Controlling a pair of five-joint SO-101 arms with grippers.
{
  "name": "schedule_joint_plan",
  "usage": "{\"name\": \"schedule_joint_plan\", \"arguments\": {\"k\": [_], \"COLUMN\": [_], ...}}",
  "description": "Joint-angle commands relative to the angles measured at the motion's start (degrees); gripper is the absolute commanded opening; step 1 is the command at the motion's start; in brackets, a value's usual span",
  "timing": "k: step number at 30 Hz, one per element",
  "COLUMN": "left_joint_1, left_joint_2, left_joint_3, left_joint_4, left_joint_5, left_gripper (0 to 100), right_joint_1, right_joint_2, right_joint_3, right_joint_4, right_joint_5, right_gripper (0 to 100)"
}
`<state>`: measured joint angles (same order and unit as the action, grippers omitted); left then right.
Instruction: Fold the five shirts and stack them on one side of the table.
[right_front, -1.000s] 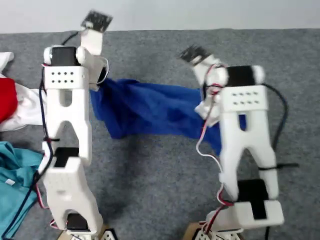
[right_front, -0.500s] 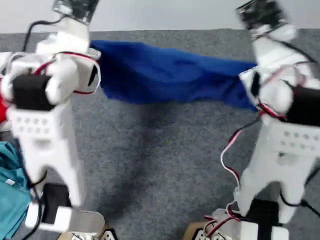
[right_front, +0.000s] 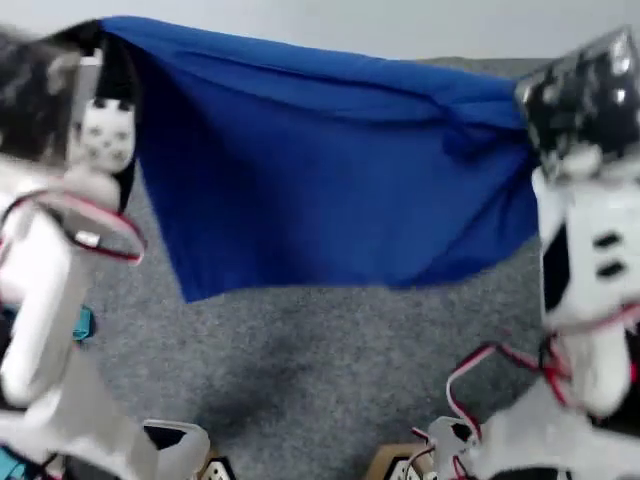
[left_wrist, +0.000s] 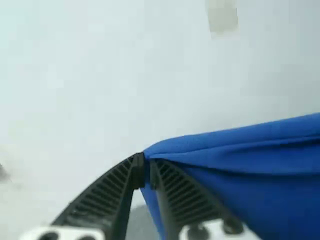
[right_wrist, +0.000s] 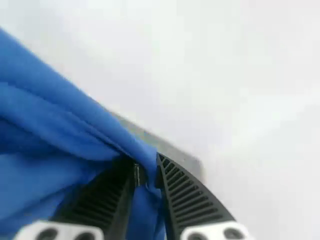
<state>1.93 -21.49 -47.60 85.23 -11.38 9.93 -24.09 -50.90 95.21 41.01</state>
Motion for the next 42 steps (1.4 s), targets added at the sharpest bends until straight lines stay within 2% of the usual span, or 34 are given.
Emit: {"name": "schedule_joint_plan", "arguments": {"k": [1,6,12,17,22,27,33,38,42], "left_joint_1": [0.18,0.09,0.09,0.09,-0.26,-0.26,-0.35,-0.35,-0.35], "left_joint_2": [-4.66,-9.76,-15.38,-18.46,-18.81,-16.97,-11.96,-5.01,2.29], "left_joint_3": [-1.71,-1.36,-1.36,-1.36,-0.84,8.66,29.58,49.19,59.12], "left_joint_4": [-2.9,-2.29,5.36,12.4,13.19,12.31,1.93,-17.05,-32.26], "left_joint_5": [-0.09,-1.85,-7.3,-10.9,-10.9,-10.9,-10.9,-10.73,-10.73], "left_gripper": [0,0,0,0,0,0,0,0,0], "right_joint_1": [2.77,5.14,5.05,5.05,5.05,4.97,2.86,-0.31,-0.75], "right_joint_2": [-4.44,-8.4,-12.44,-14.9,-14.9,-13.49,-7.52,0.13,6.73], "right_joint_3": [-2.02,-2.02,-2.02,-1.93,-1.41,10.9,28.57,43.08,50.55], "right_joint_4": [-0.84,0.75,6.64,7.16,7.16,7.16,0.4,-13.23,-27.21], "right_joint_5": [3.08,5.1,6.86,6.95,6.86,6.51,3.08,2.37,2.37], "right_gripper": [1.0,1.0,1.0,1.0,1.0,1.1,1.1,1.1,1.0]}}
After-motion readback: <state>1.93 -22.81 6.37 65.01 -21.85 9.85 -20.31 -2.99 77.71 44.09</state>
